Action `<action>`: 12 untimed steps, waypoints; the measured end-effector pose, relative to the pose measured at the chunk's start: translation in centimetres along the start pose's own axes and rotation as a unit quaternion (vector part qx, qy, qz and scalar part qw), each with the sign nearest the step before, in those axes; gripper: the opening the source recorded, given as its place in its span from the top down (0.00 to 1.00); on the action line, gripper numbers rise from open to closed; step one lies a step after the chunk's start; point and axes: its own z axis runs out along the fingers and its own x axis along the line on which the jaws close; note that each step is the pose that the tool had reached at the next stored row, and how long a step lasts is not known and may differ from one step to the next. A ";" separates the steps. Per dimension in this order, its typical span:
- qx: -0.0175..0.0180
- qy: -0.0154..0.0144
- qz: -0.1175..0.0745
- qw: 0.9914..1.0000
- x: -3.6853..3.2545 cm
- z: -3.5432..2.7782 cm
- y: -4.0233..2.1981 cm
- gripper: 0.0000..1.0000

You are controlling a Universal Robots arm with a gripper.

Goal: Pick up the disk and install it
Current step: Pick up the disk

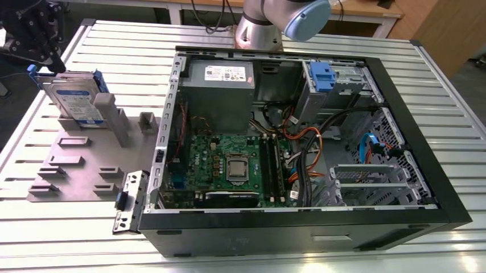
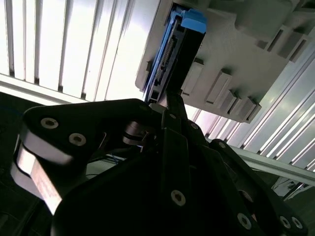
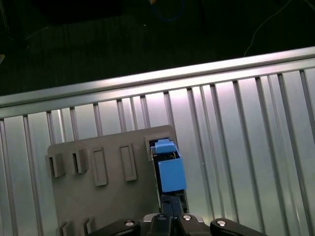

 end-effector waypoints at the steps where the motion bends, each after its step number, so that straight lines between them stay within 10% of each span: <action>1: 0.000 0.000 0.000 1.000 0.00 0.00 0.00 0.89; 12: 0.000 0.001 -0.018 1.000 0.00 0.00 0.00 0.89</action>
